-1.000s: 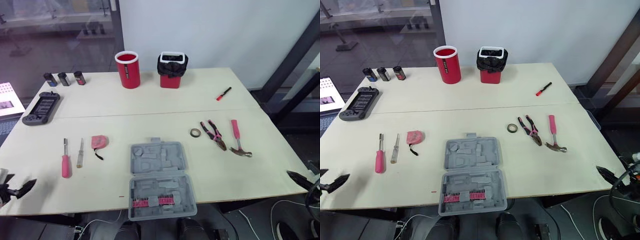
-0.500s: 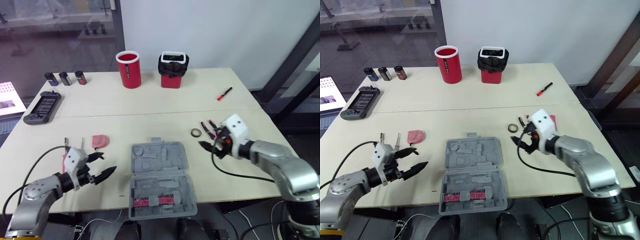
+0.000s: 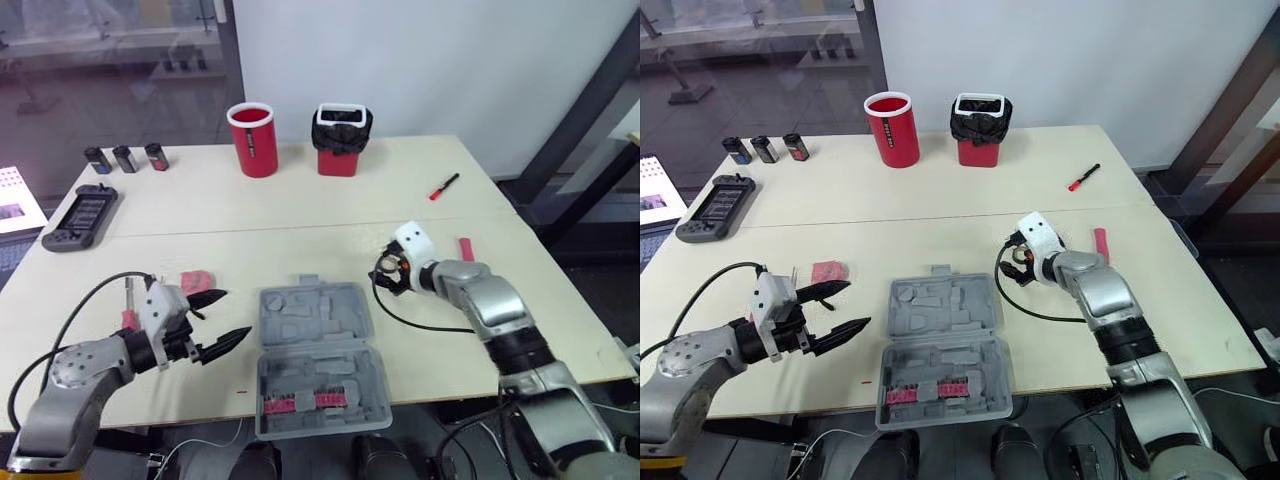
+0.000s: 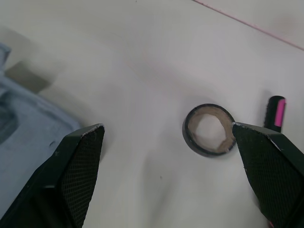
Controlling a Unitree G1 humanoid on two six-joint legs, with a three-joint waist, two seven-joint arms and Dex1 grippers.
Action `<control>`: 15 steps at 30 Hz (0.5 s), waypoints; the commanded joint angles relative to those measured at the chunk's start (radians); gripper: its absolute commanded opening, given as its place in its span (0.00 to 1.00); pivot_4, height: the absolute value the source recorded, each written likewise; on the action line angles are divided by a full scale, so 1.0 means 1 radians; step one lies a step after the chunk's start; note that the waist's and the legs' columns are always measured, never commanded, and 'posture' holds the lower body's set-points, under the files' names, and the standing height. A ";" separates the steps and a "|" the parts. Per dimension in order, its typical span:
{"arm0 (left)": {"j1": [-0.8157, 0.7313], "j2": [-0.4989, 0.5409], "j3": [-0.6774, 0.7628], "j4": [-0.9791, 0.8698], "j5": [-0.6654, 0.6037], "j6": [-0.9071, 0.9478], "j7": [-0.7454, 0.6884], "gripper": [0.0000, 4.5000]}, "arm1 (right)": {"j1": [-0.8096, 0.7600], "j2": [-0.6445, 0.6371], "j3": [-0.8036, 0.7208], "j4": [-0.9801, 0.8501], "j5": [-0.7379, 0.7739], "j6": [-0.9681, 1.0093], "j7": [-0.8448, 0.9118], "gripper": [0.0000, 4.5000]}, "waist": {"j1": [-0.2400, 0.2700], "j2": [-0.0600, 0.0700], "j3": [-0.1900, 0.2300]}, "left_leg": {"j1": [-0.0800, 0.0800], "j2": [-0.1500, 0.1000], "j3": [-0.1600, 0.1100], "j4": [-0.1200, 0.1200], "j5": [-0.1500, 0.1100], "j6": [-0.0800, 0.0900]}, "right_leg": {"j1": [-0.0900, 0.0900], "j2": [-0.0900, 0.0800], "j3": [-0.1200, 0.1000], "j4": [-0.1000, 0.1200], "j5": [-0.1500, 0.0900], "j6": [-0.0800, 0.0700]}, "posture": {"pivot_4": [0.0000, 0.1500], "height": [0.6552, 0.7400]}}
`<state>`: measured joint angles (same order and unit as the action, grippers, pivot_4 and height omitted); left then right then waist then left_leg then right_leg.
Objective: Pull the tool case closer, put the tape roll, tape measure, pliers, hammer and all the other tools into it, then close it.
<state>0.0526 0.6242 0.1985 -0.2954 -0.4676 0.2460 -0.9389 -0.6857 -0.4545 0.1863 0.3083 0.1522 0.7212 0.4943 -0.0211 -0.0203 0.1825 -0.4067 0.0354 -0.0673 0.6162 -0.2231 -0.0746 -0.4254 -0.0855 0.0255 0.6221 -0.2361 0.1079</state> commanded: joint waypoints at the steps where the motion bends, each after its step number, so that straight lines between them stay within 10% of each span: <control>1: -0.009 -0.001 0.003 -0.057 -0.030 -0.004 0.006 0.99 | -0.045 0.016 -0.014 0.074 -0.032 -0.065 0.007 1.00 | 0.000 0.000 0.000 | 0.000 0.000 0.000 0.000 0.000 0.000 | 0.000 0.000 0.000 0.000 0.000 0.000 | 1.00 0.98; 15: -0.017 0.009 -0.018 -0.090 -0.046 0.037 0.016 0.99 | -0.086 0.073 -0.024 0.276 -0.091 -0.199 0.026 1.00 | -0.006 0.000 0.000 | 0.002 0.001 -0.001 0.001 0.000 0.000 | 0.000 0.002 0.001 0.006 0.000 0.000 | 1.00 0.98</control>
<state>0.0428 0.6237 0.1781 -0.3563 -0.5106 0.2977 -0.9214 -0.7357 -0.3887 0.1826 0.5755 0.0685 0.5501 0.5233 -0.0271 -0.0200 0.1827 -0.4043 0.0364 -0.0688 0.6176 -0.2230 -0.0746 -0.4255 -0.0828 0.0267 0.6288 -0.2366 0.1079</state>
